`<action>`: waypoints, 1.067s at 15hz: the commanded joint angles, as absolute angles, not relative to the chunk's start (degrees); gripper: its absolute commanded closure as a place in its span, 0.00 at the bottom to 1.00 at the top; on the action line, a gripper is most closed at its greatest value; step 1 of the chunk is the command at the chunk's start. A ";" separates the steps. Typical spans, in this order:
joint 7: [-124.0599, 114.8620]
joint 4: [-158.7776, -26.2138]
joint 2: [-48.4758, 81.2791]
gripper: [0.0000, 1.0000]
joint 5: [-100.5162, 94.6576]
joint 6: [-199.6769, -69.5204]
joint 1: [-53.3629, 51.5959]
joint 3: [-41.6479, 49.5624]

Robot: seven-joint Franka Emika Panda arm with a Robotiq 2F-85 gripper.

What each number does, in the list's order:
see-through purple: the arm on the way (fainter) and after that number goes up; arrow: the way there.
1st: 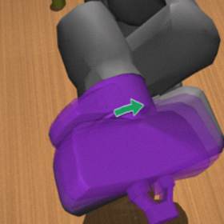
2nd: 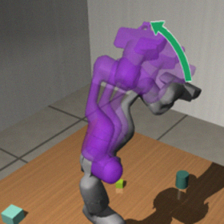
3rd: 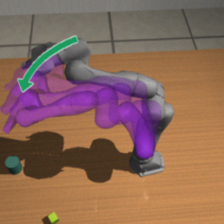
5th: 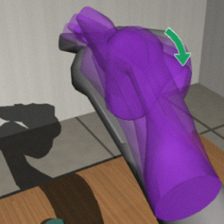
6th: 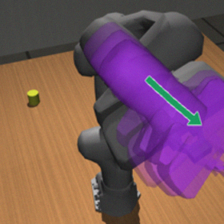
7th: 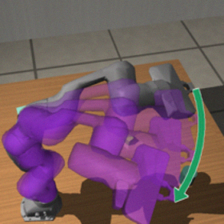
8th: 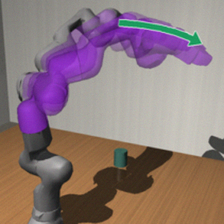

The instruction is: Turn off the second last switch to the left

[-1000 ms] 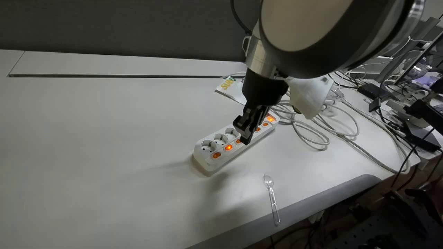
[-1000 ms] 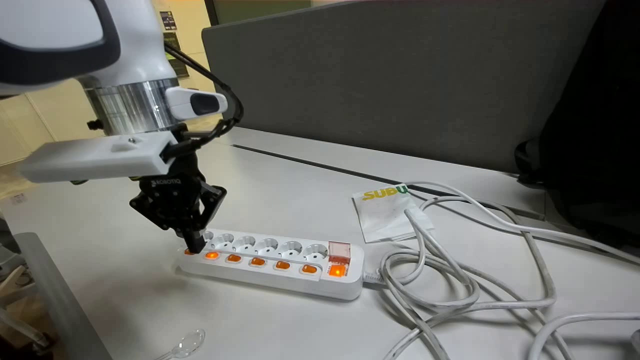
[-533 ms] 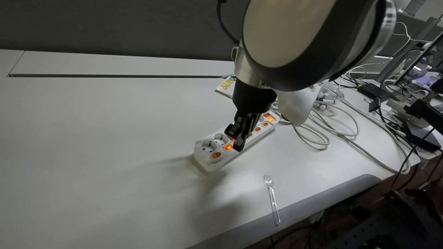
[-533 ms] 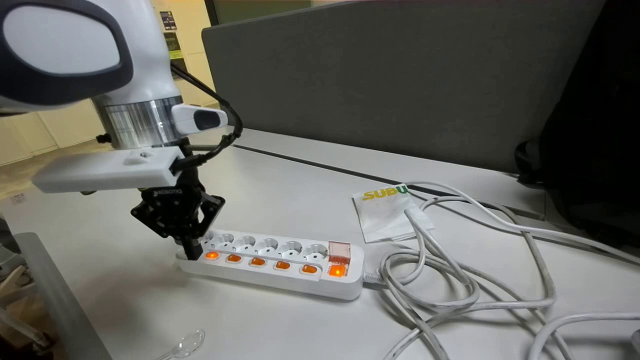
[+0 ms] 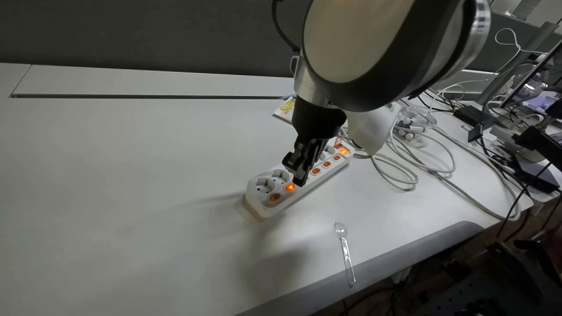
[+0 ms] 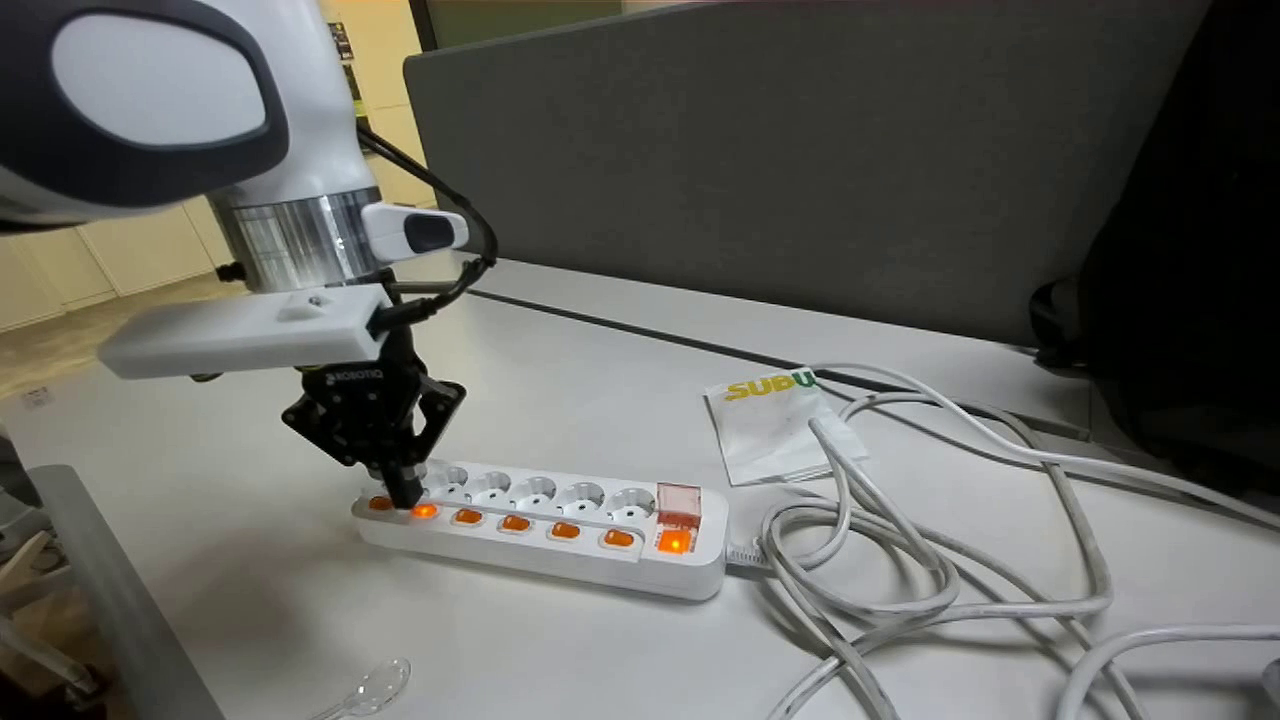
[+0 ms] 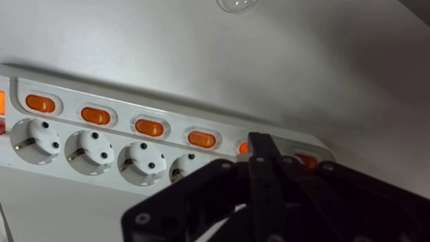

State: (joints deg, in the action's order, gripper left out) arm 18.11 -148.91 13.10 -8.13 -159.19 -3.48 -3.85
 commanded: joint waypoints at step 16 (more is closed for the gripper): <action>16.21 -146.63 18.10 1.00 -10.36 -162.16 -3.31 -3.32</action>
State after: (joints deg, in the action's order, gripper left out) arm 18.10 -146.44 17.50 -9.17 -161.17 -3.46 -3.46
